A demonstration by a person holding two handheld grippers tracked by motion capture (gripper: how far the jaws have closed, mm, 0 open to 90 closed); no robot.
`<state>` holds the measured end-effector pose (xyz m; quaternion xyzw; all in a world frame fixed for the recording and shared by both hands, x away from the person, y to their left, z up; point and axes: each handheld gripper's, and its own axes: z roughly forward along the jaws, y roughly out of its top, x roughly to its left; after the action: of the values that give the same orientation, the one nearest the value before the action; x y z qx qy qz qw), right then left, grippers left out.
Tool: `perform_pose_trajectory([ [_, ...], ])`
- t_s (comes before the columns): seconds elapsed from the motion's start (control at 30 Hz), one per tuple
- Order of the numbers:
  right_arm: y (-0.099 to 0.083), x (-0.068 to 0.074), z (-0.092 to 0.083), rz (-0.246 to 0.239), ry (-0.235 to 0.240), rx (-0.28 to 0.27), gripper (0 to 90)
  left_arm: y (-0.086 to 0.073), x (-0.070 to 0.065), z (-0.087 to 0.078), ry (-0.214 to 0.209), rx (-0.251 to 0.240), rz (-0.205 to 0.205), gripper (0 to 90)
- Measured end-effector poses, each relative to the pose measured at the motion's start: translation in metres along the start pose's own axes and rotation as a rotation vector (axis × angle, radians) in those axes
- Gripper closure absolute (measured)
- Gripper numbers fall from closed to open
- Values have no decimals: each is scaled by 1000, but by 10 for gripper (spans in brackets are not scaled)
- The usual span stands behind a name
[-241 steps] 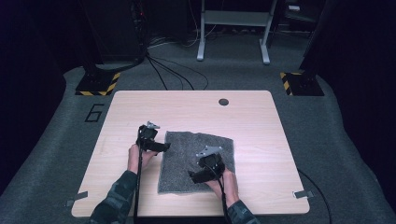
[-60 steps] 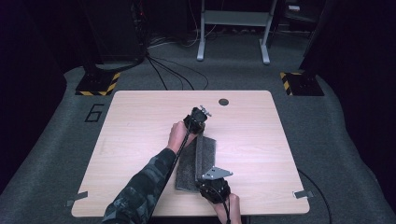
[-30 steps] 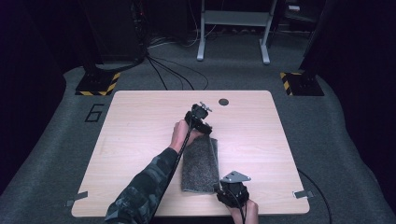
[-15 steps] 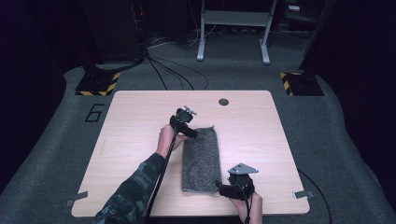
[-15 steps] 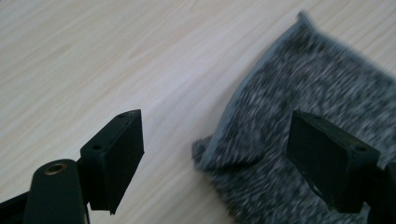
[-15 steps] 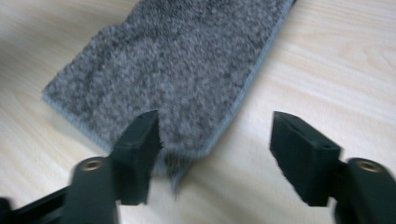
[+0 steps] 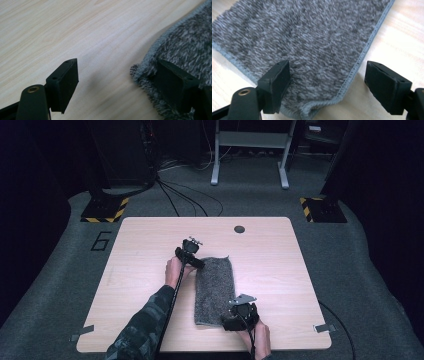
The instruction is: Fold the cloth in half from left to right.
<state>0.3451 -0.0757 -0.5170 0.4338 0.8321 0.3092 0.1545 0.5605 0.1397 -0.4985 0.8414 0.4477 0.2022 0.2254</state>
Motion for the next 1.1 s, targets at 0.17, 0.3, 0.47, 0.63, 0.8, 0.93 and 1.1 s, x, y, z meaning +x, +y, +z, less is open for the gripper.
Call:
perform_pose_trajectory([
  [0.17, -5, -2, -4, -2, 2, -3, 204, 1, 3, 3, 0, -2, 11, 192],
  [0.3, -10, -2, -7, -7, 3, -5, 204, 1, 6, 3, -17, -3, 14, 184],
  [0.47, -11, -1, -10, -15, 19, 2, 204, -3, 10, -2, -60, -7, -14, 152],
  [0.63, -9, -7, -17, 27, 70, -30, 187, -9, 13, -14, -117, -21, -47, 135],
  [0.8, 3, -20, -25, 39, 78, -68, 169, -12, 16, -27, -154, -41, -62, 116],
  [0.93, 14, -26, -27, 29, 65, -84, 162, -14, 14, -38, -158, -61, -56, 104],
  [1.1, 28, -30, -22, 21, 67, -92, 160, -21, 11, -44, -154, -70, -42, 104],
])
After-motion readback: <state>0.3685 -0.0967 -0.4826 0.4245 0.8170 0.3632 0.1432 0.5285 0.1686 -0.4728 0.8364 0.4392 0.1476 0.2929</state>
